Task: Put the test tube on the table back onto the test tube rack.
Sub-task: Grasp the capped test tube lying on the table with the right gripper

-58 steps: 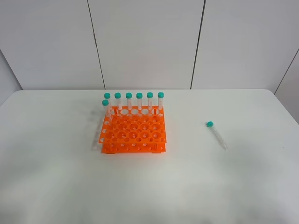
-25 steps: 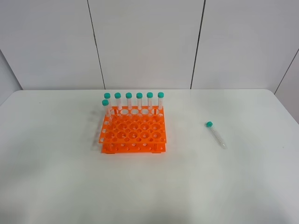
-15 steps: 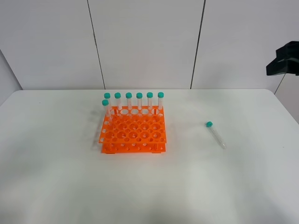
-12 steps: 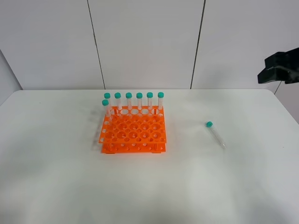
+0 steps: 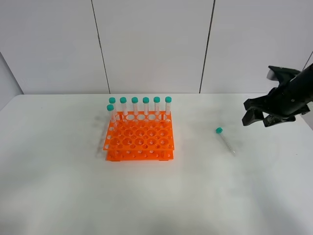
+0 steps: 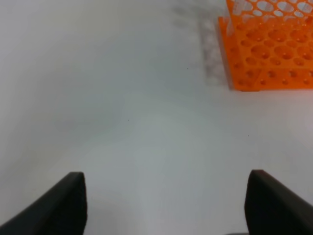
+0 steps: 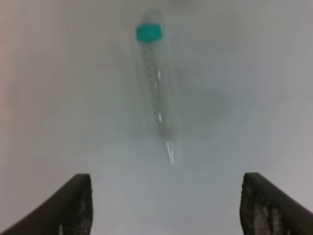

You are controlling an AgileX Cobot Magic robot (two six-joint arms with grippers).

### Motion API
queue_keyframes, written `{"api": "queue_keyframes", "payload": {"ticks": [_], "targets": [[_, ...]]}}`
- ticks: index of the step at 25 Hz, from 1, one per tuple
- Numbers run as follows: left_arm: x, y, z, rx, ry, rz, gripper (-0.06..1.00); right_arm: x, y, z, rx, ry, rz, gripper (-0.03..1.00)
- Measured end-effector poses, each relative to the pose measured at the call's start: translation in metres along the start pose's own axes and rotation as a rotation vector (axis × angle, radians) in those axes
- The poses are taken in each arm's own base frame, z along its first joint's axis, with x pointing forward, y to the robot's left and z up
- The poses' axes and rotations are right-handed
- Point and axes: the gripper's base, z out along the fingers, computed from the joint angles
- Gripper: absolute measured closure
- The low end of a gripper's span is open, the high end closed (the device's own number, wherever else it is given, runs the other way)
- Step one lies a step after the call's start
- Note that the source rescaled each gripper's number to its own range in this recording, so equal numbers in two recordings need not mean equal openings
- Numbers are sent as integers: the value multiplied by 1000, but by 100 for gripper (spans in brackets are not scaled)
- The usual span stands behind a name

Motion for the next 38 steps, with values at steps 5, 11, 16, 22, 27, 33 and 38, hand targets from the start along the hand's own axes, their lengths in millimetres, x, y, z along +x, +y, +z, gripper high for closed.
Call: {"api": "queue_keyframes", "payload": {"ticks": [5,11,16,22,27,33,38], "targets": [[0,0,0,0,0,0,-6,0,2,38,-29,50,-37,-1],[0,0,0,0,0,1,-6,-1,31,72,16,67,-184,5],[0,0,0,0,0,2,-6,-5,42,86,68,73,-200,5],[0,0,0,0,0,2,-6,-13,39,93,101,93,-155,5],[0,0,0,0,0,2,-6,-8,39,94,101,147,-117,5],[0,0,0,0,0,2,-6,-2,37,102,99,207,-109,5],[0,0,0,0,0,2,-6,1,35,111,104,235,-114,7]]}}
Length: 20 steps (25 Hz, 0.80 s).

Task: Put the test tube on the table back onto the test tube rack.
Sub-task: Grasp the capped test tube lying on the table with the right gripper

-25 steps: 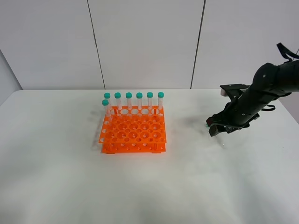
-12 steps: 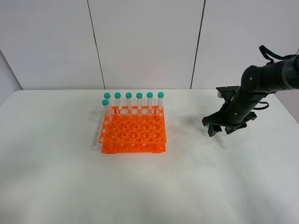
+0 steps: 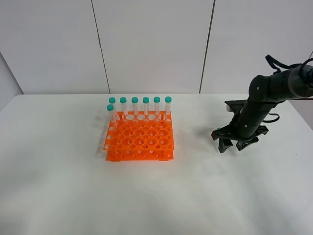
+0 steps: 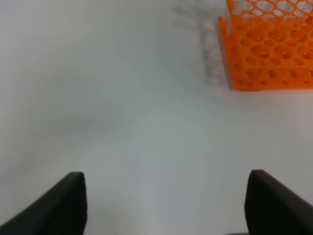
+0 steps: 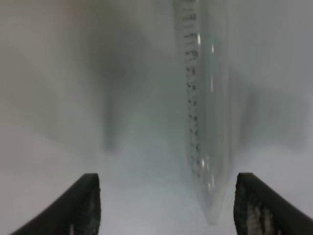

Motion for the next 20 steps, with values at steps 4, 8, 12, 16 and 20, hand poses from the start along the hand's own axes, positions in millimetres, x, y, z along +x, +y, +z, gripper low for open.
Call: {"api": "queue_keyframes", "payload": {"ticks": [4,8,12,16,20], "targets": [[0,0,0,0,0,0,-6,0,-3,2,27,3,-28,8],[0,0,0,0,0,0,-6,-1,-5,2,51,-12,-31,8],[0,0,0,0,0,0,-6,-2,-5,3,56,-17,-33,8],[0,0,0,0,0,0,-6,-3,-6,3,58,-27,-34,9],[0,0,0,0,0,0,-6,-3,-9,3,60,-34,-28,9]]}}
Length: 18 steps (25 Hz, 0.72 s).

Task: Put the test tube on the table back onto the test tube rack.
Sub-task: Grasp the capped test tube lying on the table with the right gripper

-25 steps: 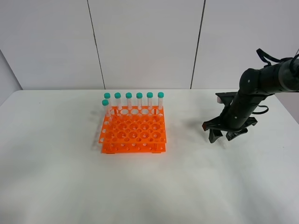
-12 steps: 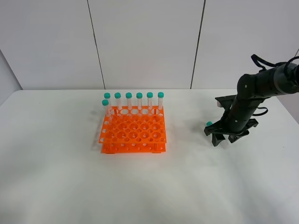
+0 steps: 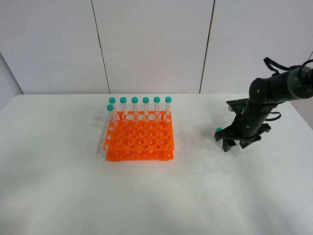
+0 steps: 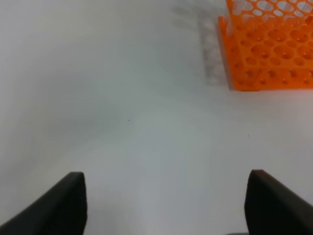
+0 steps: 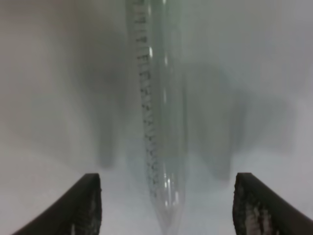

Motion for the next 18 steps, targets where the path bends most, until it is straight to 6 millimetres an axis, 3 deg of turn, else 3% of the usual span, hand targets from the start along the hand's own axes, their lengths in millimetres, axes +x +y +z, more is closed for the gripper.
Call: {"api": "queue_keyframes", "payload": {"ticks": [18], "targets": [[0,0,0,0,0,0,-6,1,-2,9,-6,13,14,9]]}}
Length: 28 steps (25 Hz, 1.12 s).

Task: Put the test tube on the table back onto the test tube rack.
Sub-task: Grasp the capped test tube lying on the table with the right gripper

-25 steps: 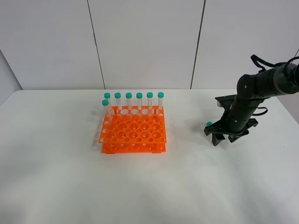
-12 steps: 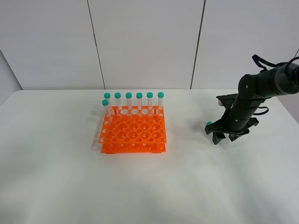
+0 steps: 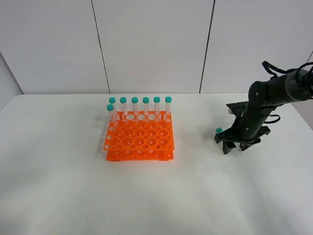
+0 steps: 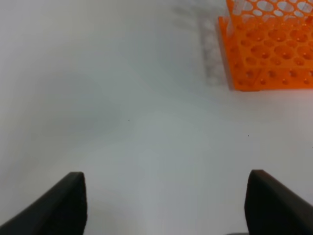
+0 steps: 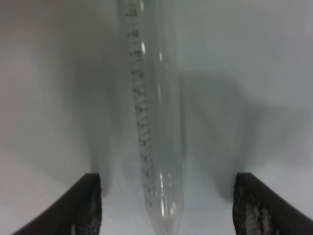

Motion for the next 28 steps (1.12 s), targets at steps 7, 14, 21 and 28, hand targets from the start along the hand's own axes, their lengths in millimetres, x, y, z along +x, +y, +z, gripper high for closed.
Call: {"api": "queue_keyframes", "payload": {"ticks": [7,14,21,28], "targets": [[0,0,0,0,0,0,-6,-1,0,0,1,-11,0,19],[0,0,0,0,0,0,-6,-2,0,0,2,-18,0,39],[0,0,0,0,0,0,-6,-2,0,0,2,-18,0,73],[0,0,0,0,0,0,-6,-2,0,0,2,-18,0,97]]}}
